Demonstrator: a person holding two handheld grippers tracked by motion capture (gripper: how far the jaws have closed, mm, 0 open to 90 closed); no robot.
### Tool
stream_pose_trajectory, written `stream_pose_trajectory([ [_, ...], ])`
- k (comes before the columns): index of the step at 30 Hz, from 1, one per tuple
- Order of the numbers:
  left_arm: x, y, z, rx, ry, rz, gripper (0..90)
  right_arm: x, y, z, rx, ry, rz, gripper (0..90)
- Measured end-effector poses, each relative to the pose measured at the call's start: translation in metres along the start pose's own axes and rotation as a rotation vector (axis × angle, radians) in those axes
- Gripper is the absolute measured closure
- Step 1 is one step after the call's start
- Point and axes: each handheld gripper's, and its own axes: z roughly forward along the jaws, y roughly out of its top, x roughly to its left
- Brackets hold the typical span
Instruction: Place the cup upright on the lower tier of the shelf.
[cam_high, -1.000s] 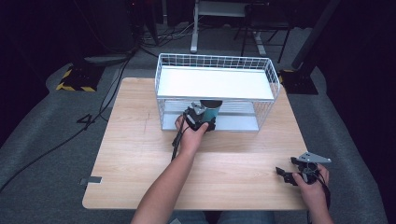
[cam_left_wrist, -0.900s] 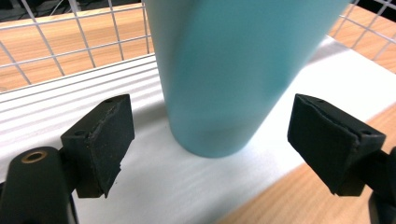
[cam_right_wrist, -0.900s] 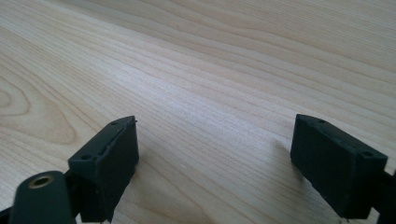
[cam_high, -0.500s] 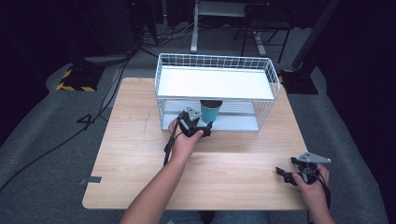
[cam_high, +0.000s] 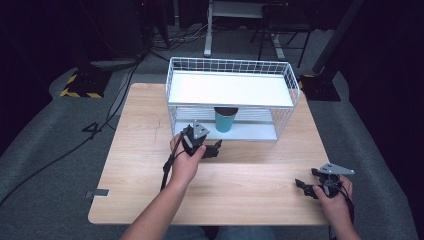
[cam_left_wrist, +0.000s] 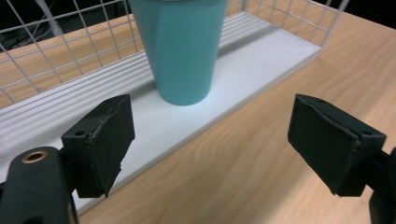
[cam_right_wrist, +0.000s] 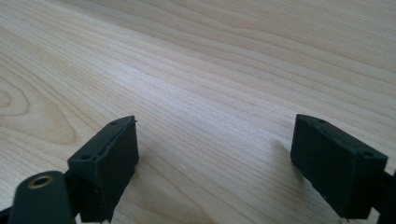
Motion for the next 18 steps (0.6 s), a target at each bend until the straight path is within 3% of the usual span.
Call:
stream_pose_trajectory([
  [9,0.003,-0.011,-0.038,0.014,-0.040,0.021,15.4,0.000,0.000,0.000,0.000,0.000,0.000,15.3],
  [18,0.009,-0.026,-0.071,0.038,-0.046,0.049,15.4,0.001,0.001,0.001,0.000,-0.011,0.007,14.9],
])
